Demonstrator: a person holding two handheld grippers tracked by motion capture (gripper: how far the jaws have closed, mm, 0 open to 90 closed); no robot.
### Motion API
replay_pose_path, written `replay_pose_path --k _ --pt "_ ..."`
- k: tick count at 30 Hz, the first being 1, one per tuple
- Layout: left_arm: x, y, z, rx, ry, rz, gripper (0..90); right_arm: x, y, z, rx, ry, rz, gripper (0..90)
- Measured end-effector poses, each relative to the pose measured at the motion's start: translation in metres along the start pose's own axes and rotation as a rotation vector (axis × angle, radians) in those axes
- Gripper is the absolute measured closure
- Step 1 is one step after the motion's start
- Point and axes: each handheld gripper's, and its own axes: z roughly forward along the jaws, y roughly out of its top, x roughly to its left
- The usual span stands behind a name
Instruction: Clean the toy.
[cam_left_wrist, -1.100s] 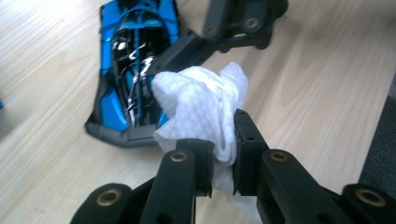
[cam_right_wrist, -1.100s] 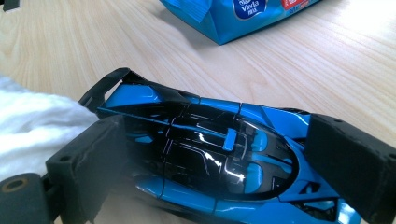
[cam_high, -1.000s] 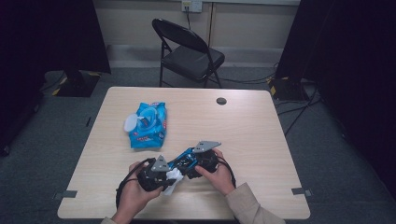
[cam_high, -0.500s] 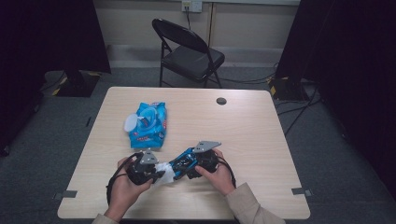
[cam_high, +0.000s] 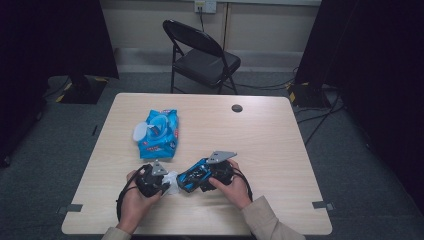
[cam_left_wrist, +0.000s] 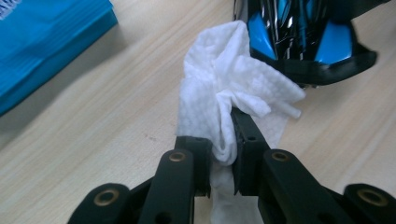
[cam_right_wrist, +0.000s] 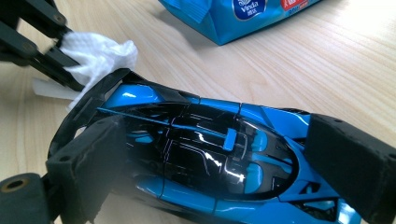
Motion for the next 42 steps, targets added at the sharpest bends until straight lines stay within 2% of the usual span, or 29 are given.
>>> replay_pose_path --k 6,10,16,18,30,42 --pt "-0.008 0.005 0.003 0.016 0.031 0.049 79.6 0.0 0.0 0.0 0.0 0.0 0.0 5.9" --pt "-0.014 0.006 0.004 0.02 0.032 0.089 80.7 0.0 0.0 0.0 -0.001 0.0 -0.001 5.9" --pt "-0.02 0.008 0.004 0.028 0.004 0.096 81.5 -0.001 0.0 0.0 0.0 -0.001 -0.002 5.9" --pt "-0.021 0.008 0.004 0.026 0.012 0.104 81.8 -0.001 0.0 0.0 0.0 -0.001 -0.001 5.9" --pt "-0.031 0.005 -0.001 0.039 -0.057 0.099 82.5 -0.001 0.0 0.0 0.0 -0.001 -0.002 5.8" --pt "-0.047 0.009 0.0 0.049 -0.087 0.137 82.6 -0.001 0.0 0.0 0.0 -0.001 -0.002 5.8"
